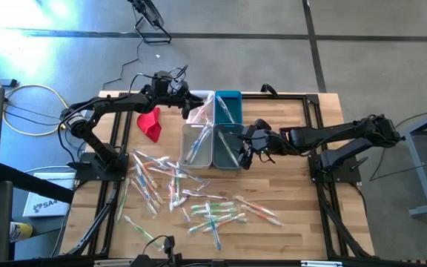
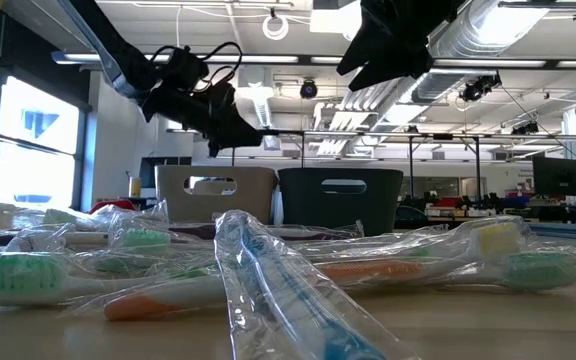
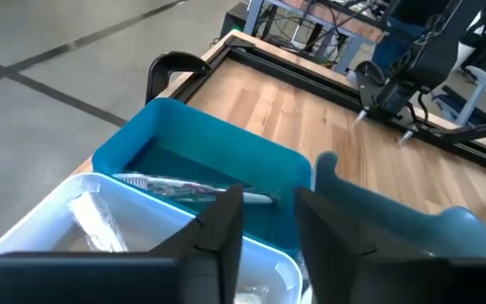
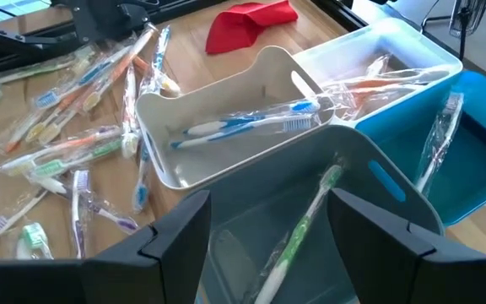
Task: Pick & Place Toothbrushes
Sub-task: Put the violet toothbrush into the light blue bin
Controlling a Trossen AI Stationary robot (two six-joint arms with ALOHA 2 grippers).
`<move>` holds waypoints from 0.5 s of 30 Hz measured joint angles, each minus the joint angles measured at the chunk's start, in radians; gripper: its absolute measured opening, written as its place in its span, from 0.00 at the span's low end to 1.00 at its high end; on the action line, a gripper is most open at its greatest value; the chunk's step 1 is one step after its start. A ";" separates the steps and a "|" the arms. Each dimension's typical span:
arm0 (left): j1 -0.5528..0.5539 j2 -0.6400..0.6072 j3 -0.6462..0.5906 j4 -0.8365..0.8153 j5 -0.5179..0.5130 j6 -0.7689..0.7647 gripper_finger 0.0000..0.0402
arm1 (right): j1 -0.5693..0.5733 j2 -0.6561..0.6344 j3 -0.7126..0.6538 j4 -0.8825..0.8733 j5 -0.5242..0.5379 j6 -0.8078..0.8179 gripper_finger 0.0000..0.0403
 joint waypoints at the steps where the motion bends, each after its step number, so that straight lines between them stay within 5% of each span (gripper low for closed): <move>1: 0.000 0.000 0.000 0.000 0.000 0.000 0.21 | 0.000 0.000 0.000 0.000 0.000 0.000 0.57; 8: 0.000 -0.119 -0.075 0.035 0.008 0.025 0.02 | 0.013 0.000 0.000 0.000 0.001 -0.001 0.48; 15: -0.005 -0.376 -0.223 0.037 0.007 0.041 0.02 | 0.050 0.000 0.000 0.000 0.003 -0.078 0.27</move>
